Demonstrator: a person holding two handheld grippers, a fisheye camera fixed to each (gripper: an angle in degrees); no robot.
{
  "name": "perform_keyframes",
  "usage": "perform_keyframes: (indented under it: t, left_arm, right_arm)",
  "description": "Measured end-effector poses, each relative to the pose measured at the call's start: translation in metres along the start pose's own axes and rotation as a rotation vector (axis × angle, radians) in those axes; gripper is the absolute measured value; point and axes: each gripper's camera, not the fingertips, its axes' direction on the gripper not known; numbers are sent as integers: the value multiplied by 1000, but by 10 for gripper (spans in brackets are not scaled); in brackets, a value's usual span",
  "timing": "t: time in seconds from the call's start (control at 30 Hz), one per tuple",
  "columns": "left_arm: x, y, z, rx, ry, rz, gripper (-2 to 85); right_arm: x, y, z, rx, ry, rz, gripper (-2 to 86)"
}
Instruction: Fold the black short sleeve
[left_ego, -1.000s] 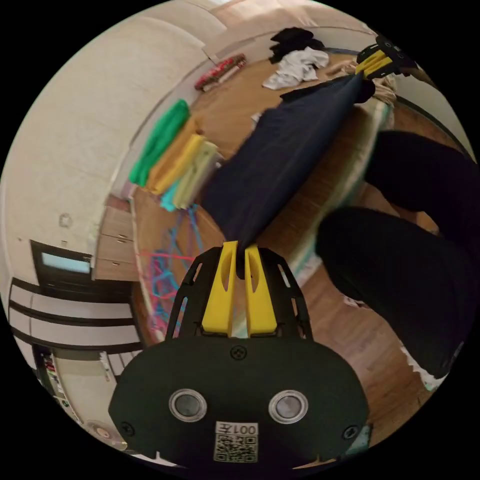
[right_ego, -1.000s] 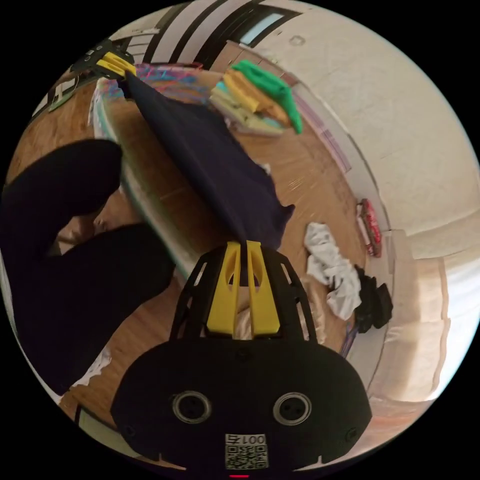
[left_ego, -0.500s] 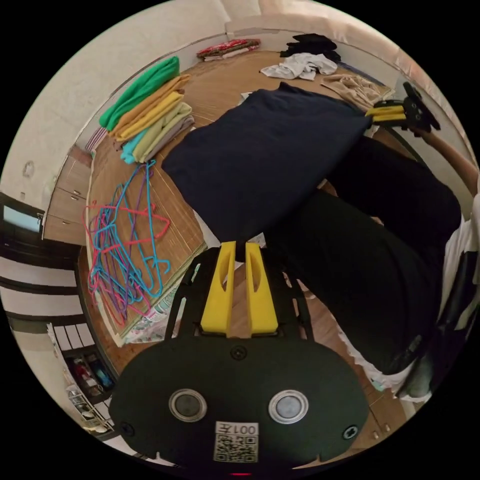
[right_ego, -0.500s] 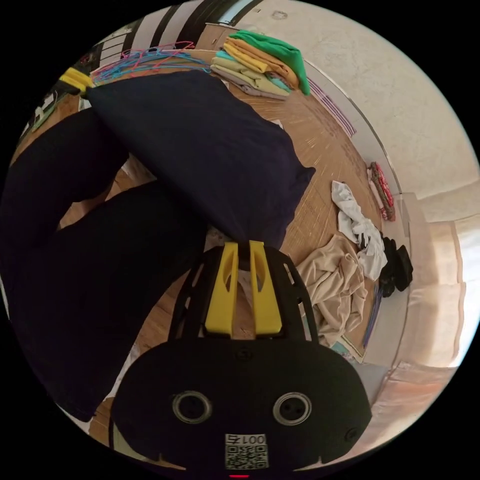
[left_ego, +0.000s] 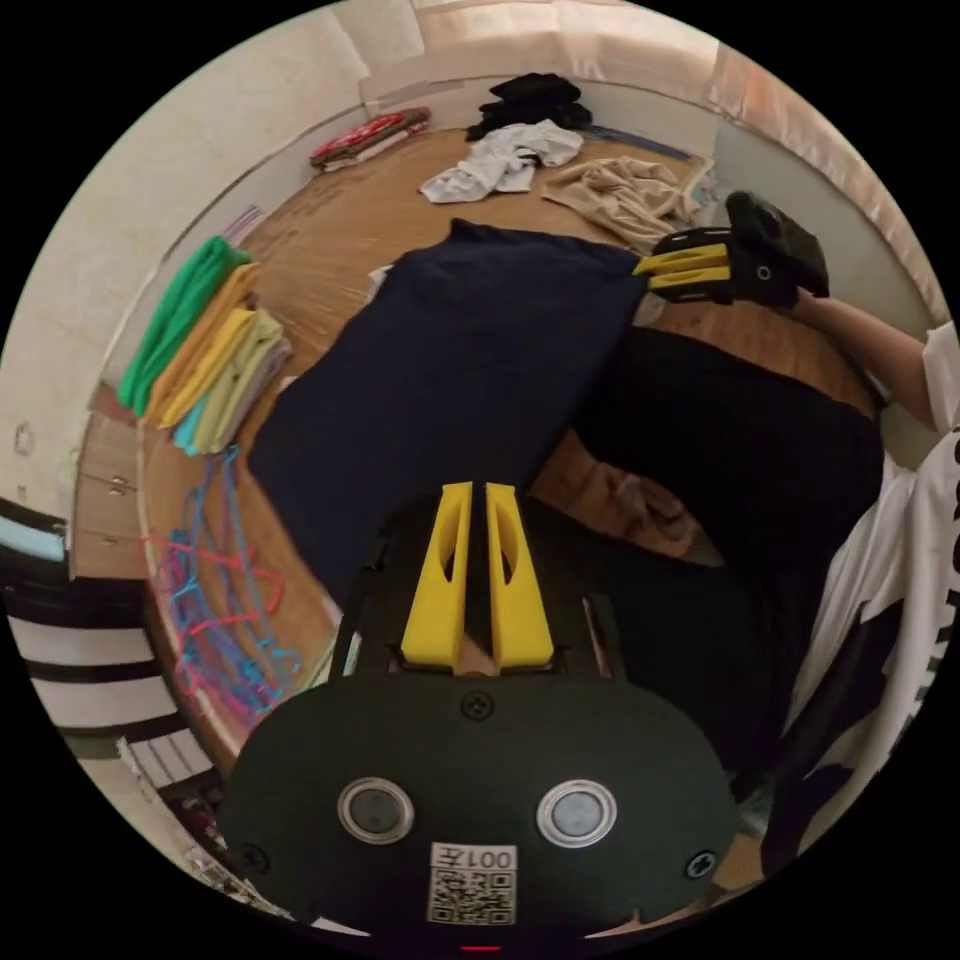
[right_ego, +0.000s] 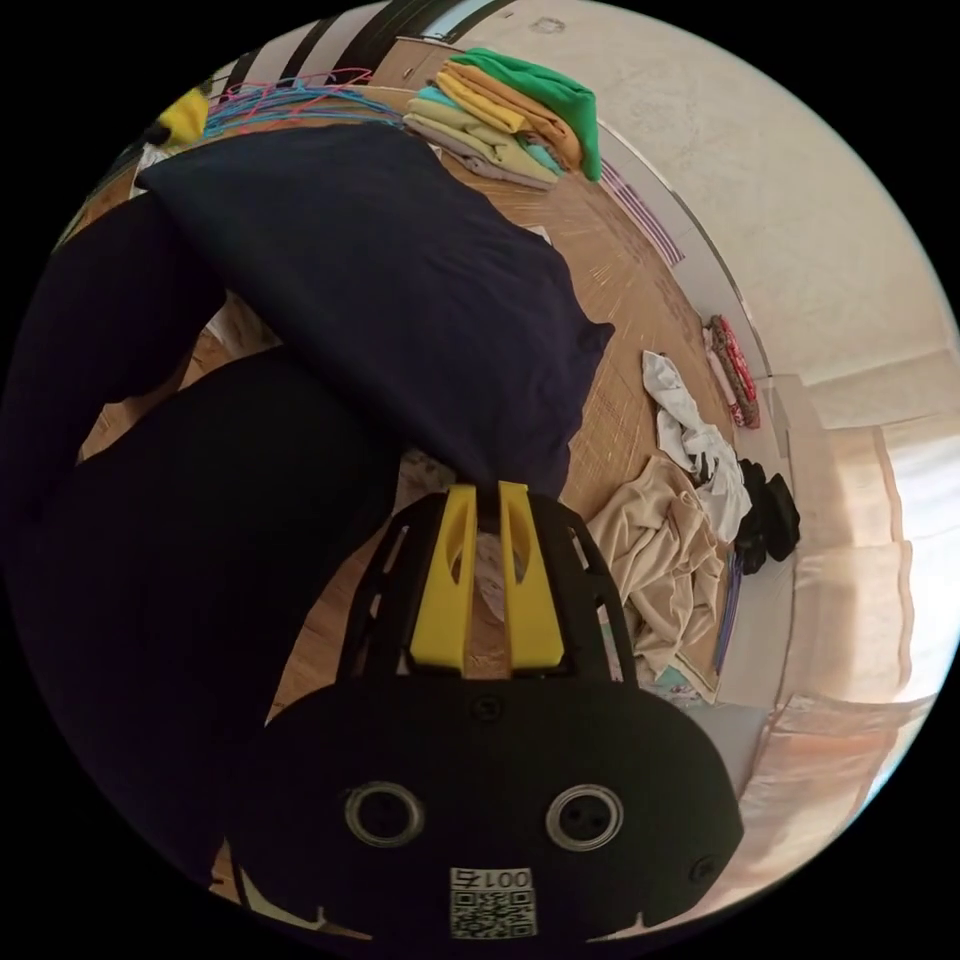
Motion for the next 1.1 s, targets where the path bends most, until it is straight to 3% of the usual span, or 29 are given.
perform_keyframes:
  t: [0.07,0.2,0.4,0.5,0.6,0.77,0.9,0.97,1.1]
  left_arm:
    - [9,-9,13,67,102,8,46]
    - [25,-27,24,136,-1,-33,61]
    - [36,-53,69,-56,65,33,11]
    - [37,-54,70,-49,73,58,-5]
    - [32,-46,65,21,80,19,-9]
    - [15,-6,38,86,138,-96,-9]
    - [7,48,24,118,260,-208,-9]
    - [1,83,17,123,250,-303,-9]
    - [-9,123,11,74,152,-401,-8]
  right_arm:
    - [7,2,-3,17,-26,61,28]
    - [23,4,-11,65,-75,205,27]
    - [56,6,-33,210,-203,455,24]
    - [54,-25,-63,337,-135,382,23]
    - [47,-76,-97,517,-193,243,23]
    - [-8,-179,-132,703,-432,-229,22]
    - [-64,-230,-129,658,-628,-486,22]
    - [-109,-250,-112,534,-721,-598,21]
    - [-144,-248,-99,441,-658,-598,20]
